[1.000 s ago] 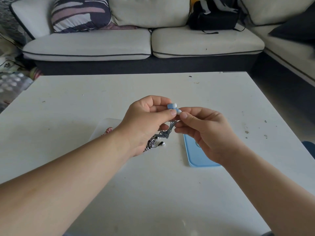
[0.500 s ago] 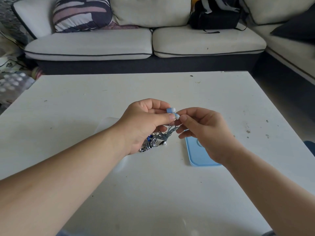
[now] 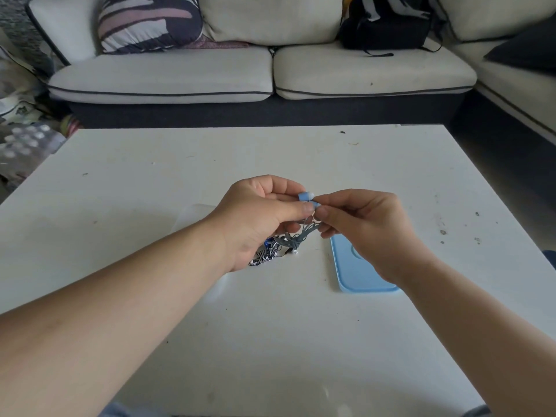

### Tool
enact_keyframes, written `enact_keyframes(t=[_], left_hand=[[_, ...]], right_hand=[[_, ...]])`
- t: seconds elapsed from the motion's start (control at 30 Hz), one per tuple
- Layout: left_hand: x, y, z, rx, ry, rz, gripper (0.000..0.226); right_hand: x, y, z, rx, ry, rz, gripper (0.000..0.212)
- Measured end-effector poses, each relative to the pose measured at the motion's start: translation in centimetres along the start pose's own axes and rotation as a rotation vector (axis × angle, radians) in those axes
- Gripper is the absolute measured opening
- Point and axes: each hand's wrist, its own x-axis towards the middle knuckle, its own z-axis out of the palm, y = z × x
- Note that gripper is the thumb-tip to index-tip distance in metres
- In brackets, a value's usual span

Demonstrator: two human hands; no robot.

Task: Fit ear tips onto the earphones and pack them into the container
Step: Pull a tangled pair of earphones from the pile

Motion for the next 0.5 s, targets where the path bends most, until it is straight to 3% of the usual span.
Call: enact_keyframes(t=[0.17,0.33,0.5], left_hand=[[0.06,-0.18,0.13,0.007,0.011,-0.015,0.030],[0.28,-0.42,0.03,-0.019,0.048,0.002,0.028],[0.22,-0.47,0.19,-0.016,0.034,0.002,0.029]], right_hand=[[-0.12,0.05,-0.20,-0.056,-0.005,0.014,0.016],[0.19,0.44,-0.53,0.064,0.052,0.089,0.019],[-0.17,0.08,-0.36,-0.035,0.019,0.082,0.004]])
